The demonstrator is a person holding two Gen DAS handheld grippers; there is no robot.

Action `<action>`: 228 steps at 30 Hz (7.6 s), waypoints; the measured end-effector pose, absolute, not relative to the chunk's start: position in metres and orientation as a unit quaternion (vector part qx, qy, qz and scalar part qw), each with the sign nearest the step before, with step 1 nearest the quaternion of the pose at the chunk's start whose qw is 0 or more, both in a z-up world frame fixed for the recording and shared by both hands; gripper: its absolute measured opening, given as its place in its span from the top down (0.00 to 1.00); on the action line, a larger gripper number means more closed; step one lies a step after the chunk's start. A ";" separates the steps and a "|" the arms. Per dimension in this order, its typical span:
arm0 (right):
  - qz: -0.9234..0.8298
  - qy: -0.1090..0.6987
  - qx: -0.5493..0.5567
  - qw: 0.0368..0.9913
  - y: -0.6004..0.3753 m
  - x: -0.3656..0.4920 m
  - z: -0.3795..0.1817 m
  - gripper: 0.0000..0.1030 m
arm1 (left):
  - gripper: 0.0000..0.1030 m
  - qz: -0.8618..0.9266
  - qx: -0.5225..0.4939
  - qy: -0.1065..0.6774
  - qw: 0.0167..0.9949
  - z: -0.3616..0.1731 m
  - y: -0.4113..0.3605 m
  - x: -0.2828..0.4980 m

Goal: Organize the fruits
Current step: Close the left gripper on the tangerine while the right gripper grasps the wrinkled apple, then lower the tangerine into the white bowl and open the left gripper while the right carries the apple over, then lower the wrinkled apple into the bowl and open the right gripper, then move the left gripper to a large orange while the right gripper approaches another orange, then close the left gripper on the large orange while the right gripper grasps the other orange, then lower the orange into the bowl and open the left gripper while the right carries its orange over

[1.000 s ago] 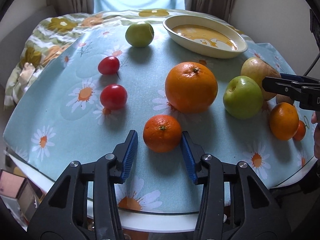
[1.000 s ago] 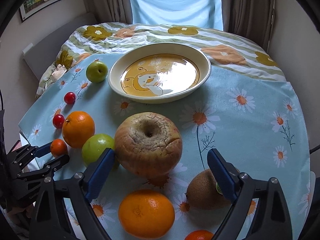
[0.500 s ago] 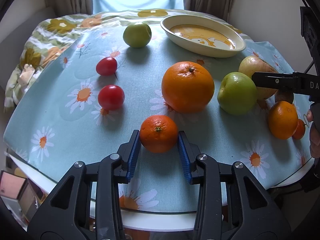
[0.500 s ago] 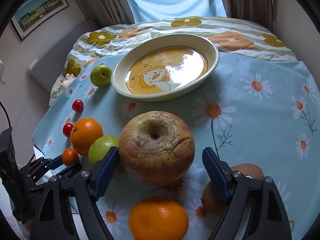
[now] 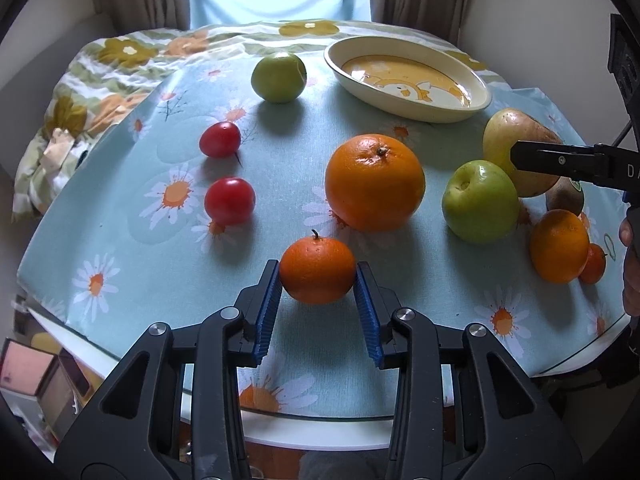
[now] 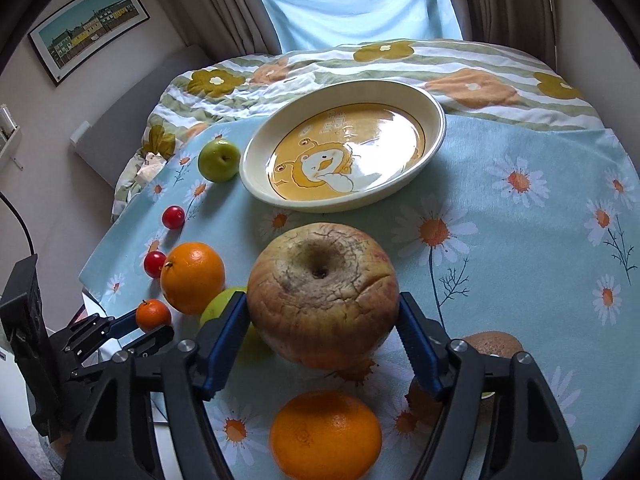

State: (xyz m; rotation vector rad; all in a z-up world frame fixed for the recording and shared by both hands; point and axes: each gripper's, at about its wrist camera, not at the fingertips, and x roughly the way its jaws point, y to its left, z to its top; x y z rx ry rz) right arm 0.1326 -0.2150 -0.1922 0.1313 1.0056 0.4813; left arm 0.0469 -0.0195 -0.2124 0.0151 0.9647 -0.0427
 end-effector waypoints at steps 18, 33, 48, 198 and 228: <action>0.232 0.439 0.055 0.866 -0.236 0.142 -0.137 0.33 | 0.60 -0.019 0.016 0.412 0.911 -0.146 -0.028 0.076; 0.172 0.424 0.074 0.886 -0.237 0.193 -0.101 0.33 | 0.60 -0.105 0.056 0.385 0.915 -0.114 -0.041 0.194; 0.084 0.440 0.128 0.885 -0.235 0.246 -0.120 0.33 | 0.60 -0.216 0.105 0.427 0.872 -0.163 -0.078 0.303; 0.048 0.511 -0.024 0.858 -0.189 0.058 -0.210 0.41 | 0.36 -0.256 0.177 0.465 0.829 -0.208 -0.039 0.102; 0.114 0.448 0.003 0.887 -0.217 0.082 -0.110 0.48 | 0.36 -0.180 0.104 0.380 0.901 -0.101 -0.038 0.094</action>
